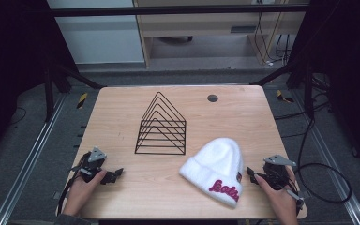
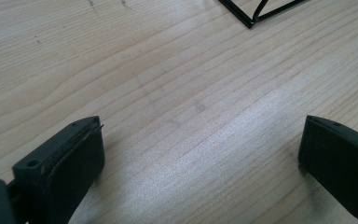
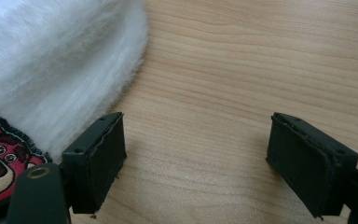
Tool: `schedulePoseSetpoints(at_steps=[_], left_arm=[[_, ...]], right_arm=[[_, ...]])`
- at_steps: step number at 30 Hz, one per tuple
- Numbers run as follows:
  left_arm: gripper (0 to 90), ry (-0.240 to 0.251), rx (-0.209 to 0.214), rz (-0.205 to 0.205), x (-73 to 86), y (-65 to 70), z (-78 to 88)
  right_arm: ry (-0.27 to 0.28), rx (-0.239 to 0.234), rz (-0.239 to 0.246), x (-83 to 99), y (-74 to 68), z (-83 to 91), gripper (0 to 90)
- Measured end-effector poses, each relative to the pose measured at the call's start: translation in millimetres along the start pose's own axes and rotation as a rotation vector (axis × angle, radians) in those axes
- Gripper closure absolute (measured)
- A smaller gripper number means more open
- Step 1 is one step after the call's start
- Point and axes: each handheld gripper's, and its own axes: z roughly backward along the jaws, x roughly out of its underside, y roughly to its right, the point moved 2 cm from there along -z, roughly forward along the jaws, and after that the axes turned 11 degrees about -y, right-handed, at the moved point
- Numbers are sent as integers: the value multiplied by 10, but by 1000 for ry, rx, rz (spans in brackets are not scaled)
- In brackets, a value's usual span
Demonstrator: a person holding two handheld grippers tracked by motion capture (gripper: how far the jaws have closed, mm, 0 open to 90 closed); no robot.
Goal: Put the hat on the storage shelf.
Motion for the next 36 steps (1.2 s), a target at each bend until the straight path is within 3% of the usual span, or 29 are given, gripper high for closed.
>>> schedulePoseSetpoints(at_steps=[7,9,11,12,16,20,21,23,31,35,36], left_arm=[[0,0,0,0,0,0,0],[0,2,0,0,0,0,-2],[0,2,0,0,0,0,-1],[0,2,0,0,0,0,-2],[0,2,-1,0,0,0,-1],[0,1,-1,0,2,1,1],[0,1,-1,0,2,1,1],[0,1,-1,0,2,1,1],[0,1,-1,0,2,1,0],[0,1,0,0,2,1,0],[0,1,0,0,2,1,0]], right_arm=[[-4,6,4,-17,-1,-15,176],[-27,-7,4,-50,16,6,236],[-28,-21,-2,-80,28,29,235],[-13,-17,8,-175,47,90,269],[-54,1,48,-420,44,185,317],[-77,-32,99,-694,-15,263,369],[-77,-32,99,-694,-15,263,369],[-98,-45,154,-884,-121,277,391],[-105,-96,200,-1173,-320,196,324],[-167,-140,193,-1246,-375,36,307],[-201,-136,191,-1254,-387,-50,355]])
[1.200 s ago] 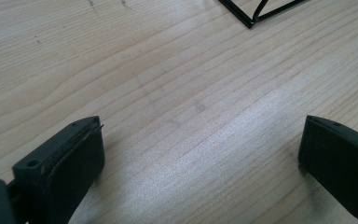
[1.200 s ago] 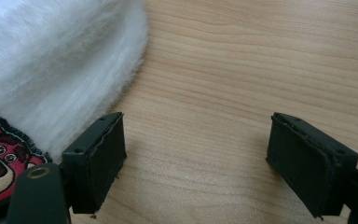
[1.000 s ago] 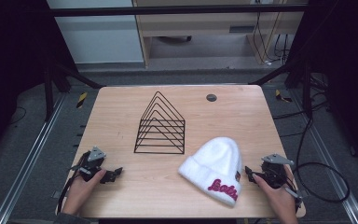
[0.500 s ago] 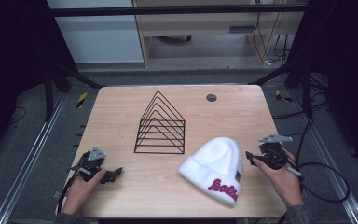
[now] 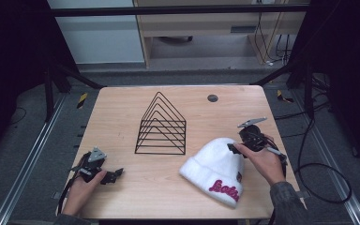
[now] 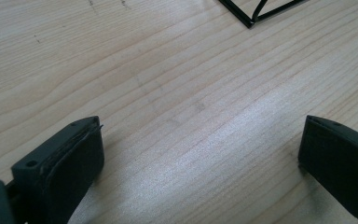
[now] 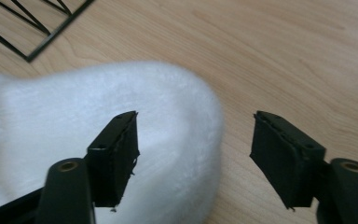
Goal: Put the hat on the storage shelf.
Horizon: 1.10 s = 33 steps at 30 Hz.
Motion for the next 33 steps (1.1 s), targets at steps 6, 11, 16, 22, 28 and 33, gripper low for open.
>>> schedulePoseSetpoints(at_steps=[6,11,16,22,28,33], left_arm=[[0,0,0,0,0,0,0],[0,0,1,0,0,0,0],[0,0,1,0,0,0,0],[0,0,1,0,0,0,0],[0,-1,0,0,0,0,1],[0,1,-1,10,-2,8,-2]], right_arm=[[-50,4,-27,-14,26,-195,447],[-67,-5,-32,24,28,-341,492],[-81,-19,-42,47,15,-426,547],[-82,-30,-30,62,7,-452,638],[-81,-48,-20,70,-17,-456,764],[-39,5,55,64,-96,-322,799]])
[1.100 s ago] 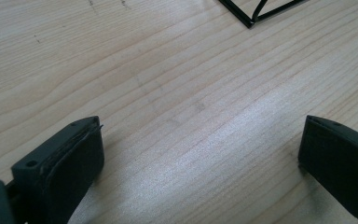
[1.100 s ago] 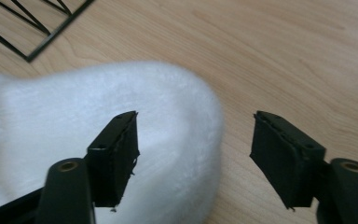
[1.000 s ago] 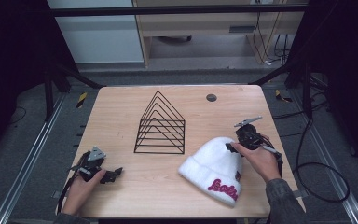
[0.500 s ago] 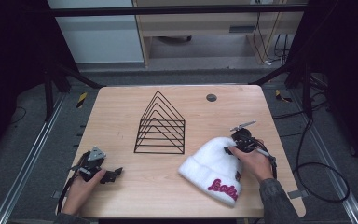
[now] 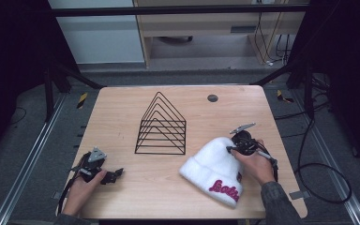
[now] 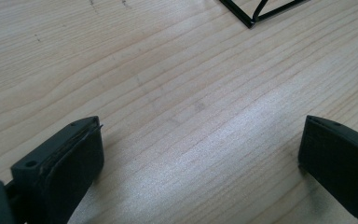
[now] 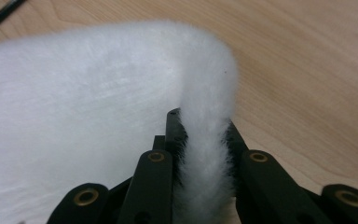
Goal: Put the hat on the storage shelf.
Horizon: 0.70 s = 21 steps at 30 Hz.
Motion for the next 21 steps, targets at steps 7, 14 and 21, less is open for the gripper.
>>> schedulePoseSetpoints(at_steps=[7,14,21], left_arm=[[0,3,1,6,-14,13,-3],[23,76,-19,-29,-179,55,157],[34,166,27,-69,-350,123,374]], right_arm=[[150,56,100,-11,-253,436,810],[283,47,196,-5,-575,854,813],[389,7,256,-13,-776,1185,815]])
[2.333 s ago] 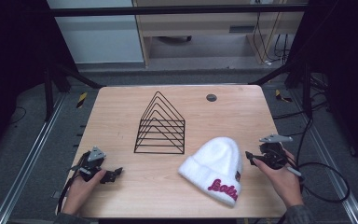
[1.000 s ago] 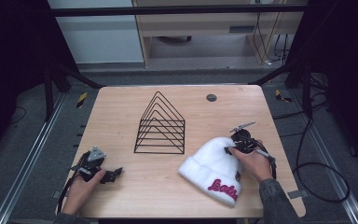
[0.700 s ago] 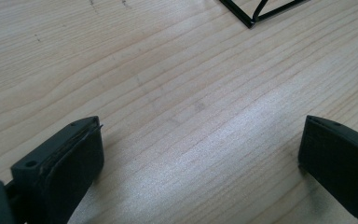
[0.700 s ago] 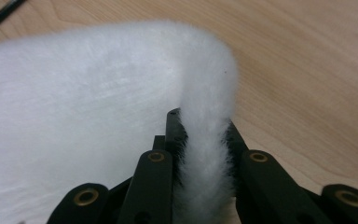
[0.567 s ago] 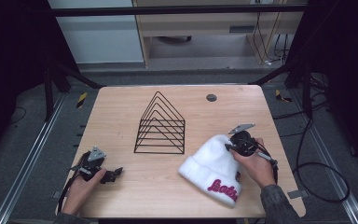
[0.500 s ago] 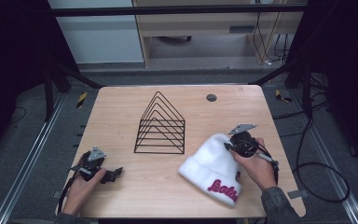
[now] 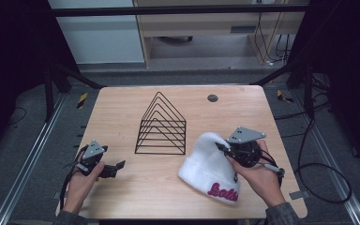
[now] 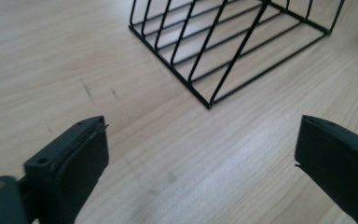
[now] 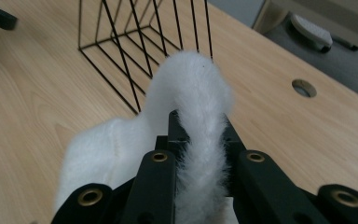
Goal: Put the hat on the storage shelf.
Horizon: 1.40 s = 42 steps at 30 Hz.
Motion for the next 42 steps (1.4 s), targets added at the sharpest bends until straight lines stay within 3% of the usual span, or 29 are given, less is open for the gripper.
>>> schedulePoseSetpoints(at_steps=[1,2,4,8,11,14,22,27,32,38,42], left_arm=[[31,0,0,0,0,0,0],[33,21,-19,-5,-90,23,47],[40,33,-5,9,-168,40,88],[39,52,8,-2,-311,96,189],[45,64,7,-3,-380,118,245],[45,111,51,13,-511,113,345],[45,119,39,-47,-704,148,452],[46,108,21,-95,-960,146,544],[54,114,30,-119,-1129,165,604],[106,133,36,-165,-1414,236,661],[127,146,47,-171,-1518,277,655]], right_arm=[[0,0,0,0,0,0,815],[39,-21,4,-62,-27,88,816],[58,-29,23,-122,-52,142,817],[81,-31,64,-232,-64,198,817],[94,-32,73,-268,-37,212,817],[123,-37,59,-359,85,250,818],[193,-12,58,-651,218,483,821],[220,24,63,-852,255,594,823],[237,54,61,-1003,300,661,824],[295,74,52,-1289,381,770,825],[324,77,47,-1453,415,787,826]])
